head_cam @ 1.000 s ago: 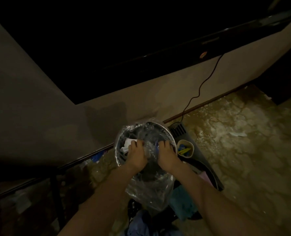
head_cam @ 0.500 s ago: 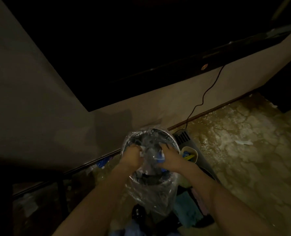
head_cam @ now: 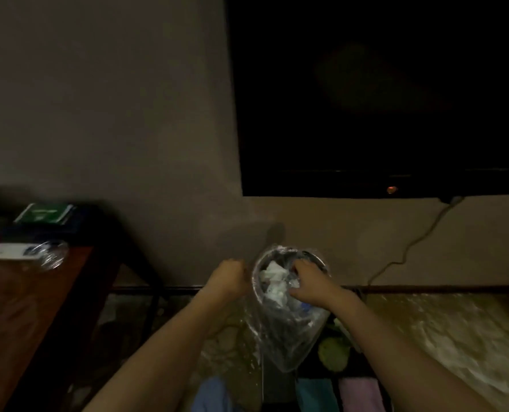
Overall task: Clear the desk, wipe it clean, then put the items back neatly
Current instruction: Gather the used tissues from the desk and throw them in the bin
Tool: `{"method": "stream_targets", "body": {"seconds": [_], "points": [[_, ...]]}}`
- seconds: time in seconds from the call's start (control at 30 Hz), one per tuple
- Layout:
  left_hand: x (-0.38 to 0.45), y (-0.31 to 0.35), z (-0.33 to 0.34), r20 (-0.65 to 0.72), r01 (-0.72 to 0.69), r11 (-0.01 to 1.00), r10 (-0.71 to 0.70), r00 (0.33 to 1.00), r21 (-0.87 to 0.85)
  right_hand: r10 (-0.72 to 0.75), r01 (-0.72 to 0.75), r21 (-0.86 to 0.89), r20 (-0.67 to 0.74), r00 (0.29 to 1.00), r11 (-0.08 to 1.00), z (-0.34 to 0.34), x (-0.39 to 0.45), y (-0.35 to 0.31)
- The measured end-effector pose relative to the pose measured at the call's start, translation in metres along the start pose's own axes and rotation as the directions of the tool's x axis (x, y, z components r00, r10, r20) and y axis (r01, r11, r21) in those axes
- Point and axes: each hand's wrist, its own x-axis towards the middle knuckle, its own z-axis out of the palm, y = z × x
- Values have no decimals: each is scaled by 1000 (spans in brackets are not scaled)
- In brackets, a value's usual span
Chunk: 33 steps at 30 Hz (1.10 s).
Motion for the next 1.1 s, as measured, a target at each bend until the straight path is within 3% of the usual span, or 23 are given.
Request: {"method": "stream_targets", "body": {"seconds": [0.23, 0.4, 0.7, 0.93, 1.1], "points": [[-121, -109, -23, -145, 246, 963, -260, 955, -109, -281, 293, -164, 93, 955, 942, 42, -8, -122], [-222, -202, -36, -166, 360, 905, -400, 901, -227, -442, 485, -217, 218, 870, 847, 91, -17, -235], [-422, -362, -38, -250, 630, 732, -681, 688, -261, -630, 724, -226, 369, 683, 652, 244, -77, -447], [-551, -441, -31, -242, 729, 597, -802, 546, -335, -654, 811, -198, 502, 566, 551, 331, -117, -551], [-592, -488, -31, -268, 744, 534, -845, 462, -401, -703, 869, -180, 525, 481, 460, 369, -128, -608]]}}
